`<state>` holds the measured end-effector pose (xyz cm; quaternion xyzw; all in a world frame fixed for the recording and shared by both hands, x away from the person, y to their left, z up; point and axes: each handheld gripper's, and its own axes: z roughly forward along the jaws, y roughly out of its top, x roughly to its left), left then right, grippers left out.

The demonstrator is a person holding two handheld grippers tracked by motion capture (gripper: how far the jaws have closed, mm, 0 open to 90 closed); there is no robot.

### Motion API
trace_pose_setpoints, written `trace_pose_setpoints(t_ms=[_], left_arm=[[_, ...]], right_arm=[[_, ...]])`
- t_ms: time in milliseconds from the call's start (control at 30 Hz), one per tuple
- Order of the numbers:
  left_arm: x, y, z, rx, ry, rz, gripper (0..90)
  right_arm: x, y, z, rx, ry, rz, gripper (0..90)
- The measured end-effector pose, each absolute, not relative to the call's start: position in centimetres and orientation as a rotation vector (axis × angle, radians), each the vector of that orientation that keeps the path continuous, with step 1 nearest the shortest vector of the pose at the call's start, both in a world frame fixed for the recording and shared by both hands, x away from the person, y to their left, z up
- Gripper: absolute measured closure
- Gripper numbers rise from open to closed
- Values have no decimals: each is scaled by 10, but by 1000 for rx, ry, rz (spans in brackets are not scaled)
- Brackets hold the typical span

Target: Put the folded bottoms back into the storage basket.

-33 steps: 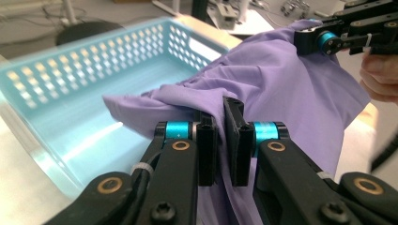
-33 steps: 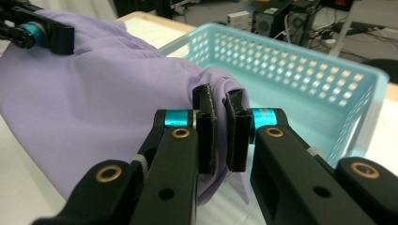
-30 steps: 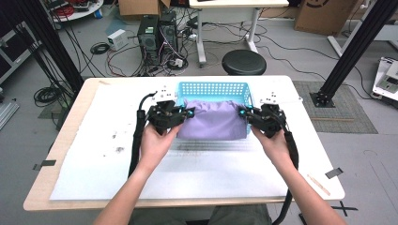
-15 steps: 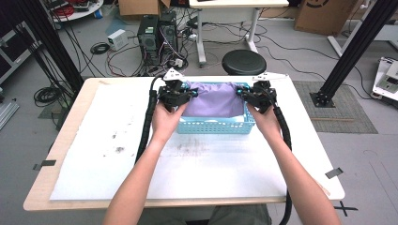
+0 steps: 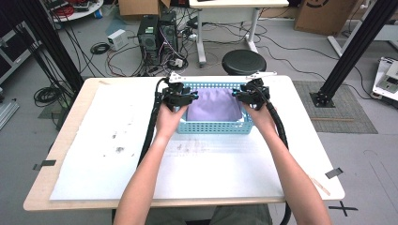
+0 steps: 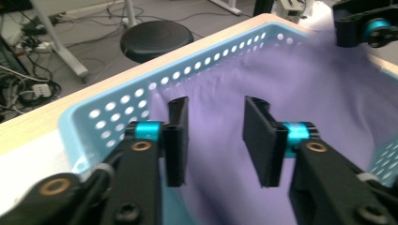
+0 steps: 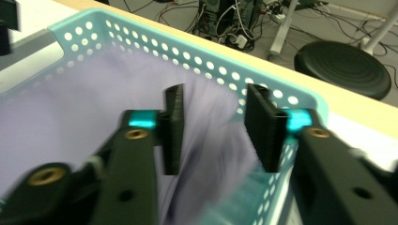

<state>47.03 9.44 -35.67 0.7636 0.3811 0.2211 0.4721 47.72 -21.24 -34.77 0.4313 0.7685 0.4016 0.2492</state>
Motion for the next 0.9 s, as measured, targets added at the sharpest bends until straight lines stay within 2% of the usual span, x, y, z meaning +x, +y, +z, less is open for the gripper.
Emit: trace_pose_setpoints(t_ms=[33, 233, 467, 767, 900], left_arm=[[467, 98, -358, 1866, 937, 544, 479], [444, 126, -358, 1843, 930, 590, 439], [409, 161, -356, 1775, 891, 612, 394], [369, 173, -366, 1779, 804, 599, 339], [350, 175, -374, 1790, 776, 609, 326]], right_arm=[[475, -215, -348, 1189, 2092, 1100, 548], [453, -233, -348, 1165, 2057, 1146, 449], [412, -257, -354, 1096, 2035, 1220, 414], [370, -282, -374, 1065, 2037, 1261, 365], [354, -289, -384, 1076, 2021, 1270, 308]])
